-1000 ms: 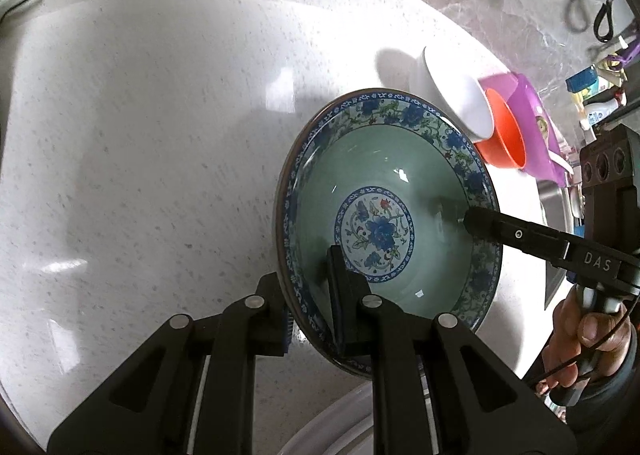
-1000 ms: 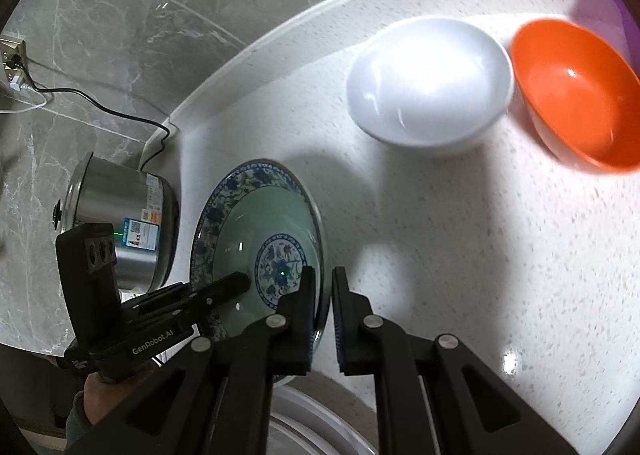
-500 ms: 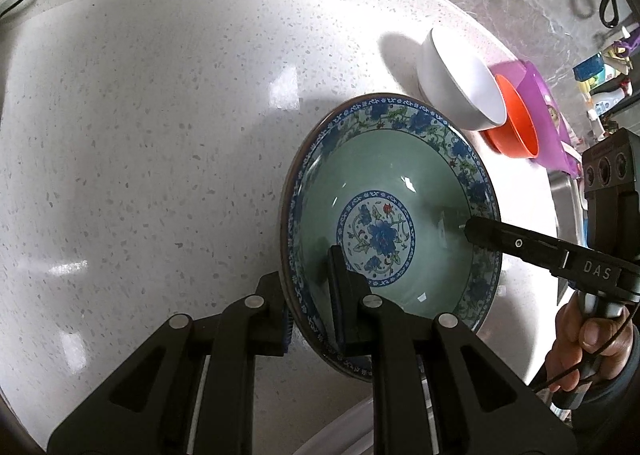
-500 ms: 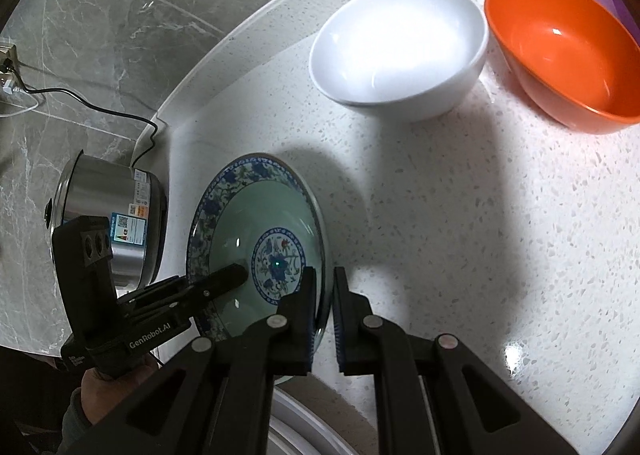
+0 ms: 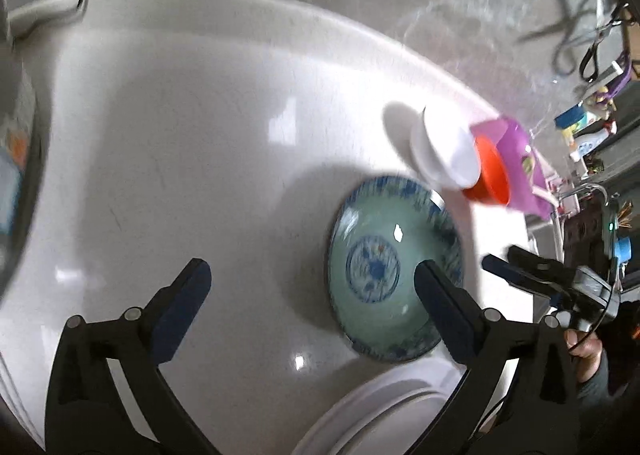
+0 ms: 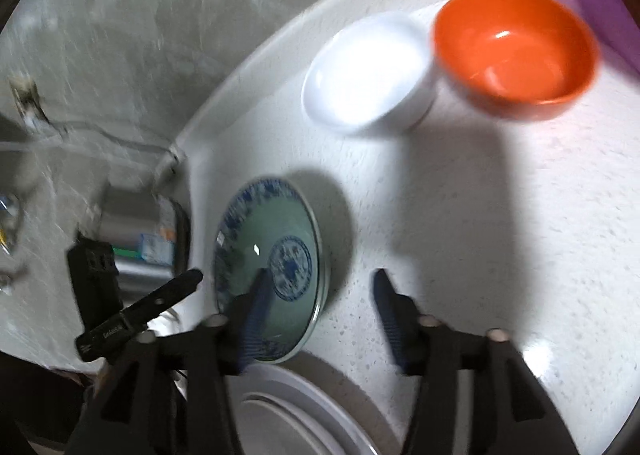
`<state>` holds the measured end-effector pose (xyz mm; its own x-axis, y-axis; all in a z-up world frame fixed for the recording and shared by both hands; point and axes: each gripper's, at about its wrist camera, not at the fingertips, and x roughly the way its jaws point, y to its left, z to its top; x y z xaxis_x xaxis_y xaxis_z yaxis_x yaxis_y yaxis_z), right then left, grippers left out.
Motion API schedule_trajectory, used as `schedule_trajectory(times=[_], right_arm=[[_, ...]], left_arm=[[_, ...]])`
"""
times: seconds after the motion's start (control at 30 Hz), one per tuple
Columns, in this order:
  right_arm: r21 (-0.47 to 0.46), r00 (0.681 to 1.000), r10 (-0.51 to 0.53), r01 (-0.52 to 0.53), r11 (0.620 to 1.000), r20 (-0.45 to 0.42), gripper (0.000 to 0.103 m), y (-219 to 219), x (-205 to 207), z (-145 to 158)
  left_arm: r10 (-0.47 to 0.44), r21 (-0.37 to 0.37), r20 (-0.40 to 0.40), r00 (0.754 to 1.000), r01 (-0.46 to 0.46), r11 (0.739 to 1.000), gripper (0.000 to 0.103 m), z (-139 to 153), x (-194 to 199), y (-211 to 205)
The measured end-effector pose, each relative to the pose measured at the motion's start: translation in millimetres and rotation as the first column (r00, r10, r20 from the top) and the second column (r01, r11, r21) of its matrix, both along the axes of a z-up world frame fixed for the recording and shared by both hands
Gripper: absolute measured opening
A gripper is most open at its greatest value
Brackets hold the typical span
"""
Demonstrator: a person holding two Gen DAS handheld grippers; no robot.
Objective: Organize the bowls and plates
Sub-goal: 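Move both grippers to the white bowl beside the orange bowl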
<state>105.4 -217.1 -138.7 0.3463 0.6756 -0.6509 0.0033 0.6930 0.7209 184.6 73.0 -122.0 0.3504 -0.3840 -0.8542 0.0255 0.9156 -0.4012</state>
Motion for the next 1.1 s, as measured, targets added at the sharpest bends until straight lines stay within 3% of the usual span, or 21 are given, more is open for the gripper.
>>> schedule_trajectory(times=[0.07,0.2,0.33,0.43,0.53,0.6,0.83,0.97,1.1], right_arm=[[0.080,0.995,-0.097,0.095,0.992,0.034,0.101,-26.5,-3.0,9.0],[0.172,0.980,-0.198,0.189,0.967,0.033,0.103,-64.5,2.7,20.9],[0.168,0.973,-0.231,0.224,0.960,0.024,0.102,-77.1,15.2,29.1],[0.115,0.973,-0.230,0.231,0.966,-0.025,0.089,-72.5,28.9,28.3],[0.060,0.974,-0.209,0.214,0.975,-0.090,0.074,-60.2,51.2,24.2],[0.028,0.975,-0.192,0.196,0.980,-0.109,0.067,-50.3,58.8,22.4],[-0.013,0.964,-0.210,0.210,0.978,-0.163,0.055,-24.2,74.5,5.0],[-0.019,0.945,-0.261,0.263,0.965,-0.196,0.053,-23.4,79.1,-9.1],[-0.027,0.933,-0.290,0.292,0.956,-0.212,0.053,-26.6,81.3,-19.8]], left_arm=[[-0.026,0.014,0.038,0.999,0.026,1.000,0.103,14.1,12.3,-1.8],[-0.120,0.026,0.122,0.985,0.118,0.993,0.103,39.5,47.7,-22.8],[-0.244,0.069,0.047,0.969,0.241,0.968,0.103,42.2,91.6,-62.0],[-0.309,0.104,-0.001,0.951,0.308,0.946,0.103,41.8,122.0,-88.5],[-0.323,0.075,-0.046,0.945,0.325,0.943,0.103,35.9,152.6,-100.4],[-0.349,0.113,-0.089,0.933,0.357,0.927,0.103,28.4,169.9,-112.1],[-0.420,0.183,-0.132,0.898,0.439,0.880,0.103,8.0,200.2,-138.9],[-0.440,0.164,-0.140,0.887,0.459,0.873,0.102,-7.6,207.4,-142.7],[-0.487,0.136,-0.149,0.860,0.506,0.852,0.099,-25.7,209.2,-158.7]])
